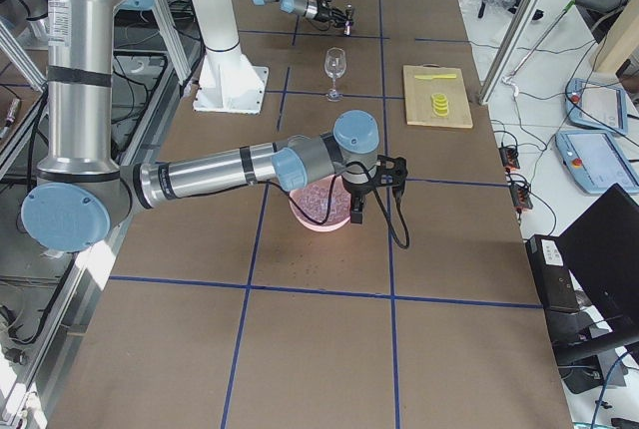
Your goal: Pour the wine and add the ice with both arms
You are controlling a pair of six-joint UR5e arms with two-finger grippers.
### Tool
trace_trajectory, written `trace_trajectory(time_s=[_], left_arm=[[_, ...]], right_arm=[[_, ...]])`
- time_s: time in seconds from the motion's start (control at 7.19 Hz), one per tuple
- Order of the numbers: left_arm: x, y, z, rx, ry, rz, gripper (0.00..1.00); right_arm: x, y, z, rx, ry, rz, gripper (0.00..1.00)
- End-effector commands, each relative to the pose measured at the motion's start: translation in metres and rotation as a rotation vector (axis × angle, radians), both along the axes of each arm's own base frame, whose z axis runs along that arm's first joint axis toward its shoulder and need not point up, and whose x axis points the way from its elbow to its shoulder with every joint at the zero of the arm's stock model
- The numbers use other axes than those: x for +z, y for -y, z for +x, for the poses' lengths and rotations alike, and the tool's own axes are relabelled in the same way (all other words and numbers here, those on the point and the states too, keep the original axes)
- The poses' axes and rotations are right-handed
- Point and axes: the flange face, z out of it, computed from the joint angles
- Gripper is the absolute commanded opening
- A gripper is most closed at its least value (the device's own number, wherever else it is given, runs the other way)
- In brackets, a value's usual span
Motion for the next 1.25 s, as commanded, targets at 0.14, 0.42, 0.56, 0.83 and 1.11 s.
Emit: trace_trajectory(time_s=[0.14,0.42,0.56,0.83,1.11], left_arm=[[-0.080,0.023,-0.039,-0.013,-0.012,0.060,0.00],[-0.145,0.033,-0.041,-0.006,-0.051,0.110,0.00],[-0.164,0.040,-0.039,0.002,-0.024,0.131,0.00],[-0.205,0.050,-0.028,0.020,0.008,0.172,0.00],[-0.233,0.051,-0.016,0.065,0.061,0.201,0.00]], right_arm=[[0.000,-0.001,-0.003,0.000,-0.002,-0.004,1.00],[-0.014,-0.004,-0.024,-0.007,-0.038,0.010,1.00],[-0.025,-0.007,-0.041,0.022,-0.034,0.009,1.00],[-0.035,-0.012,-0.069,0.061,0.004,0.009,1.00],[-0.034,-0.014,-0.080,0.054,-0.014,0.016,1.00]])
